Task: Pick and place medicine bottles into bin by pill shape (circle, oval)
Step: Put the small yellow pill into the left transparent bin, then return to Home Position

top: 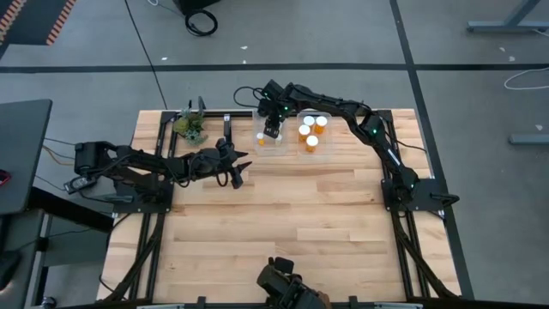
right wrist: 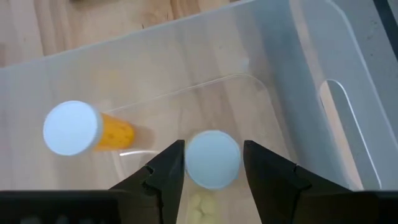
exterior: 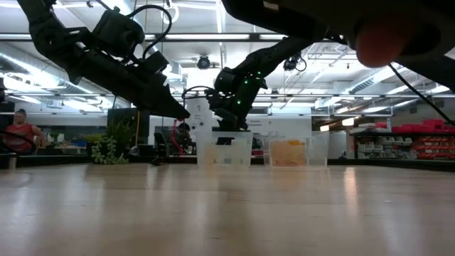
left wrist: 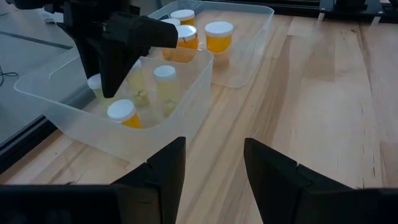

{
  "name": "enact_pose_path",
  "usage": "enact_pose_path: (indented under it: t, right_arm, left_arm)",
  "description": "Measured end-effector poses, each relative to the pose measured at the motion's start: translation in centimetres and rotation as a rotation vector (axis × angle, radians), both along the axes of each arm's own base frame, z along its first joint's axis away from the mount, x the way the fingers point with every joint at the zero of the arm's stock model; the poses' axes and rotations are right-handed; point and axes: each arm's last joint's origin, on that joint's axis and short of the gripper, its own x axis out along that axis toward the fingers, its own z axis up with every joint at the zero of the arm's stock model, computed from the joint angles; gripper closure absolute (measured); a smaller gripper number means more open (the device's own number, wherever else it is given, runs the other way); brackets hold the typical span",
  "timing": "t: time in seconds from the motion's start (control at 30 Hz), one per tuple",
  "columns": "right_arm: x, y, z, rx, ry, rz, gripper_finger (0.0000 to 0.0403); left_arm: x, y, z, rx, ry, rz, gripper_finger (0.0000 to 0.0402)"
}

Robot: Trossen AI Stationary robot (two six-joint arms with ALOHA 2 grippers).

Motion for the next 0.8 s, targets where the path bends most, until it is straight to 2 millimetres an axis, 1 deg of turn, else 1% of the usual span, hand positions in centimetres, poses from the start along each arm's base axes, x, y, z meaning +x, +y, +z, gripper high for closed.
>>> enact_pose_path:
  t: [0.4,0.8]
  right_arm:
    - [0.04,0.08,0.00,0.018,-0.013,0.022,0.0230]
    - [0.04,0.08,0.00,0.018,-0.013,0.022,0.0198]
  left_arm:
    - [0.00,0.00,0.00,0.000,0.001,0.000,0.0230]
    - [0.00,0.00,-0.01,0.000,0.001,0.000,0.0230]
